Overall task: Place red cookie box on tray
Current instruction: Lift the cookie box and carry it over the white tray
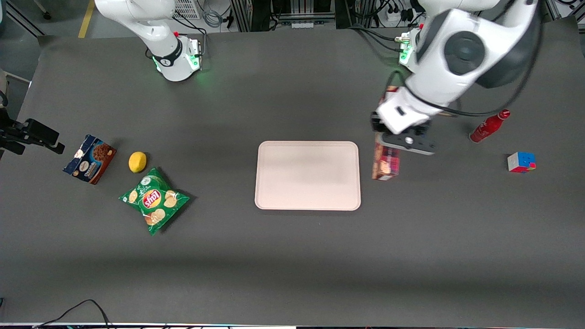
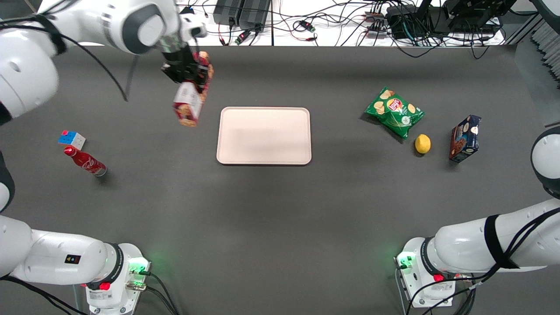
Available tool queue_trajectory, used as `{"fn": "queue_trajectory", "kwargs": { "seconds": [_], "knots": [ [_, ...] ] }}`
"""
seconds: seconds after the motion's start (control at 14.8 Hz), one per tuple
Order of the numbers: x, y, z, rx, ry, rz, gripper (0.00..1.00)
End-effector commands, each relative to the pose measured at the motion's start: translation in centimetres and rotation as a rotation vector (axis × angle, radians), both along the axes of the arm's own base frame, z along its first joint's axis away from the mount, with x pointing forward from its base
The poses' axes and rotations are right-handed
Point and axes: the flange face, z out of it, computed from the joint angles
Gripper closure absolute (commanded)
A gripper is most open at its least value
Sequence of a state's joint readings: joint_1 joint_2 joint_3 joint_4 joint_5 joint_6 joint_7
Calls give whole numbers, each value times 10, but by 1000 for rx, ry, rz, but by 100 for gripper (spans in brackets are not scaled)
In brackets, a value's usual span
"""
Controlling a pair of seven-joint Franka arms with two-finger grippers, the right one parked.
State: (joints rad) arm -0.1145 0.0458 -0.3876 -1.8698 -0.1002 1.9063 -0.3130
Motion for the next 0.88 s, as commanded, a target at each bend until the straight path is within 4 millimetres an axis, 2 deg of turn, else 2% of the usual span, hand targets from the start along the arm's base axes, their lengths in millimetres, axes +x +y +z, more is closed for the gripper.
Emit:
{"fn": "queue_trajectory", "kwargs": {
  "seconds": [0.0, 0.14, 0.27, 0.61, 0.81],
  "knots": [
    [-8, -45, -10, -40, -9, 137, 100],
    [-7, -54, -20, -49, -6, 140, 100],
    [-6, -63, -40, -58, -7, 133, 100],
    [-7, -73, -124, -74, -69, 138, 100],
    [0, -77, -160, -59, -84, 129, 100]
  ]
}}
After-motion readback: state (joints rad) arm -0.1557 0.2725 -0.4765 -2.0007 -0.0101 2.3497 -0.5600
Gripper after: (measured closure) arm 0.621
